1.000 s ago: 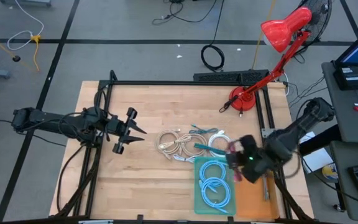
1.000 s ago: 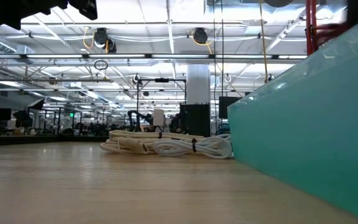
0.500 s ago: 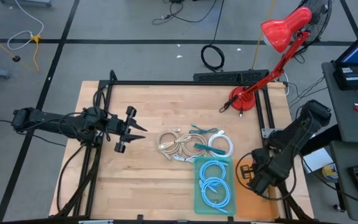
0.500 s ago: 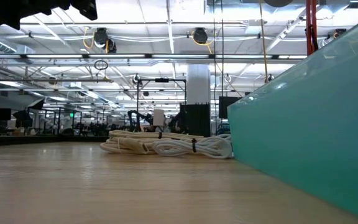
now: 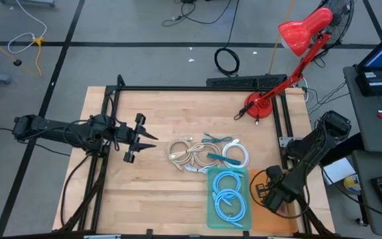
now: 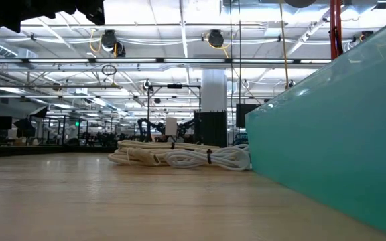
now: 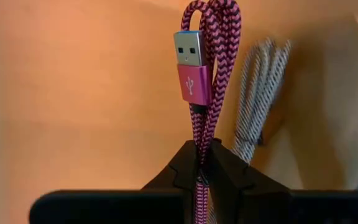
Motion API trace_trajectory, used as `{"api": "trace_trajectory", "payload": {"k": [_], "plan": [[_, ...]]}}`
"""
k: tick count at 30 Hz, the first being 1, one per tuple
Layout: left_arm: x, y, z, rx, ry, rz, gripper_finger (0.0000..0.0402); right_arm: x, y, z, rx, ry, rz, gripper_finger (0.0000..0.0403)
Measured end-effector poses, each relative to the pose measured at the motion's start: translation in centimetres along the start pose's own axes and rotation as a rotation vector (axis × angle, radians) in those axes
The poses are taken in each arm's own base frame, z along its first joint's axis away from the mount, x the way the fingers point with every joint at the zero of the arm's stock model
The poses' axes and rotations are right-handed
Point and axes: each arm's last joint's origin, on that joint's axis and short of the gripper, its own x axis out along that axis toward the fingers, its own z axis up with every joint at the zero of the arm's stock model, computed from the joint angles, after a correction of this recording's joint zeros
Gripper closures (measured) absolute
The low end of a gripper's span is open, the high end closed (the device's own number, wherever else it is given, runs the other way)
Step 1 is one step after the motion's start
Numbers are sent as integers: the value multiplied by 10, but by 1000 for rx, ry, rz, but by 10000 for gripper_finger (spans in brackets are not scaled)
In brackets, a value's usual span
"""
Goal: Pick & Place USB Port
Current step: Put the pink charger cable into the orange bin
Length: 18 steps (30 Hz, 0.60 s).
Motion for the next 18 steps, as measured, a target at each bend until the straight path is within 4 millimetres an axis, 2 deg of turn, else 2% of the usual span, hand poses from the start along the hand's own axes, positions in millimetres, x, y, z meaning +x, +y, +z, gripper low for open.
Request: {"api": "trace_trajectory", "payload": {"k": [4,18], "plan": [[0,0,0,1,0,0,284,4,-4,-5,-1,13,-61,387],[0,0,0,1,0,1,284,5,-2,-6,-18,5,-33,384]]}}
